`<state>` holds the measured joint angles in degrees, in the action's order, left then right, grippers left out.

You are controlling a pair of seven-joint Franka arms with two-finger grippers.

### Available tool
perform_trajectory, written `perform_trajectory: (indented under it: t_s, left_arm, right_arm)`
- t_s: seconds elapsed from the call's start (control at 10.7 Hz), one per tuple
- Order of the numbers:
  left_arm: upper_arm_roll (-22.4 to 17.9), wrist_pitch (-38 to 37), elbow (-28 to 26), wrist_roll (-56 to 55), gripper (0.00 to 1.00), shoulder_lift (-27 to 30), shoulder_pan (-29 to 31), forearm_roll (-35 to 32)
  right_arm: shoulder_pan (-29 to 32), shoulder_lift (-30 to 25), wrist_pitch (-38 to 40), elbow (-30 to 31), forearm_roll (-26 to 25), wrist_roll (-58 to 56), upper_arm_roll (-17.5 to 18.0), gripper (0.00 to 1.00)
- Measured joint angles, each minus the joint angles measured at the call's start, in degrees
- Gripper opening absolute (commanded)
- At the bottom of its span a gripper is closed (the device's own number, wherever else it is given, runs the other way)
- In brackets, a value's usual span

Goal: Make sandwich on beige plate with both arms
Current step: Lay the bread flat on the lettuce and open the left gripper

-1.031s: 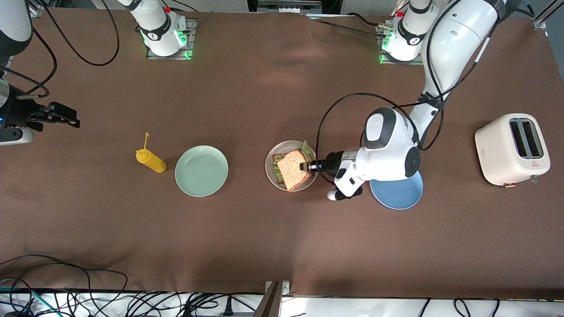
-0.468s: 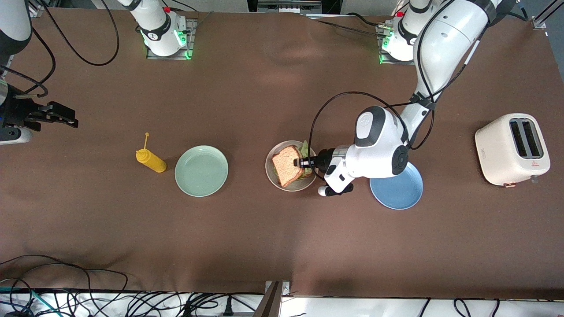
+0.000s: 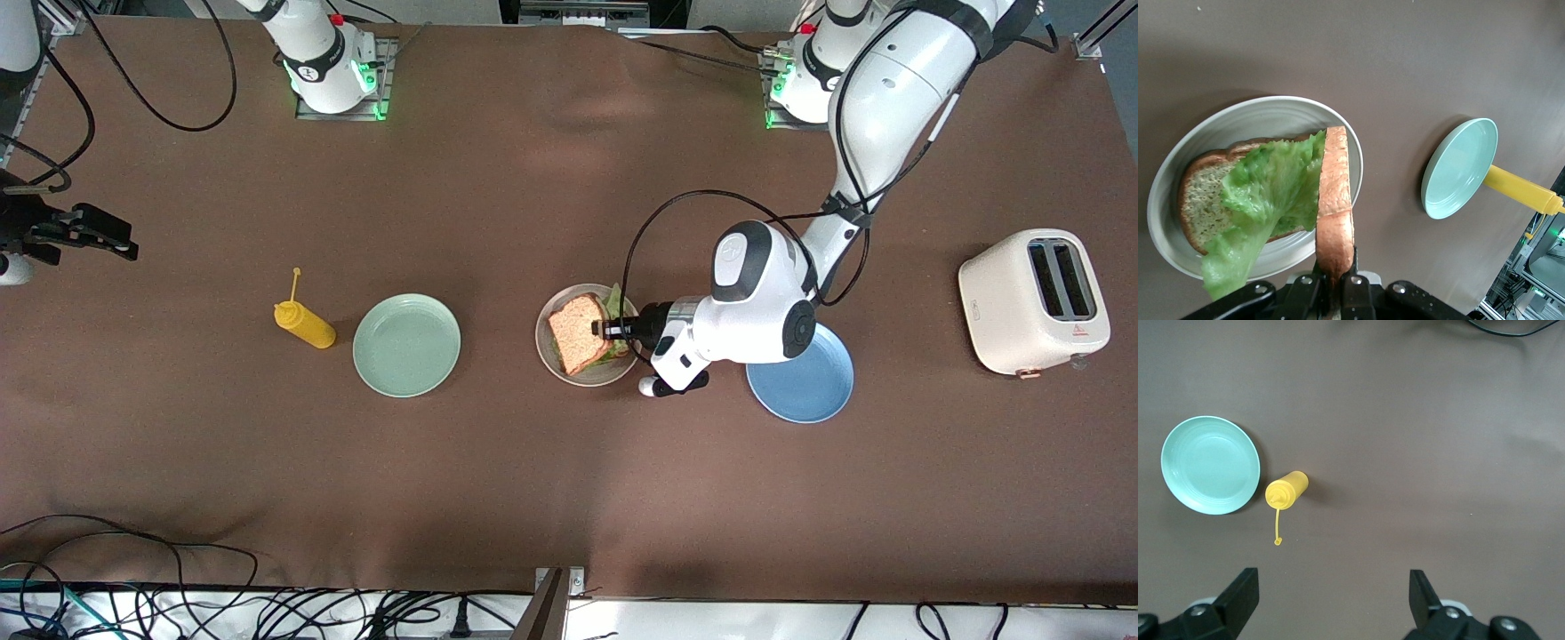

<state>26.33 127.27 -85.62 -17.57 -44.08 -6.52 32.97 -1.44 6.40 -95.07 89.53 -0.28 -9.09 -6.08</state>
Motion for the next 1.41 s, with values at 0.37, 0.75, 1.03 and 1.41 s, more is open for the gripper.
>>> perform_trajectory:
  t_s: [0.37, 0.75, 1.03, 1.41]
  left_arm:
    - [0.0, 0.0, 0.0, 0.0, 0.82, 0.0, 0.0, 0.0]
    - [-1.1, 0.0, 0.0, -0.2, 1.00, -0.1, 0.6, 0.0]
    - [-2.6, 0.0, 0.1, -0.2, 1.00, -0.1, 1.8, 0.0]
    - [-4.3, -0.8, 0.1, -0.2, 1.00, 0.0, 4.7, 0.0]
  right_arm:
    - [0.1, 0.0, 0.1, -2.7, 0.0, 0.0, 0.0, 1.00]
    - [-0.1, 0.2, 3.4, -2.8, 0.0, -0.1, 0.6, 1.00]
    - [0.0, 0.2, 3.5, -2.8, 0.3, -0.1, 0.5, 1.00]
    - [-0.1, 0.2, 3.6, -2.8, 0.5, 0.0, 0.6, 1.00]
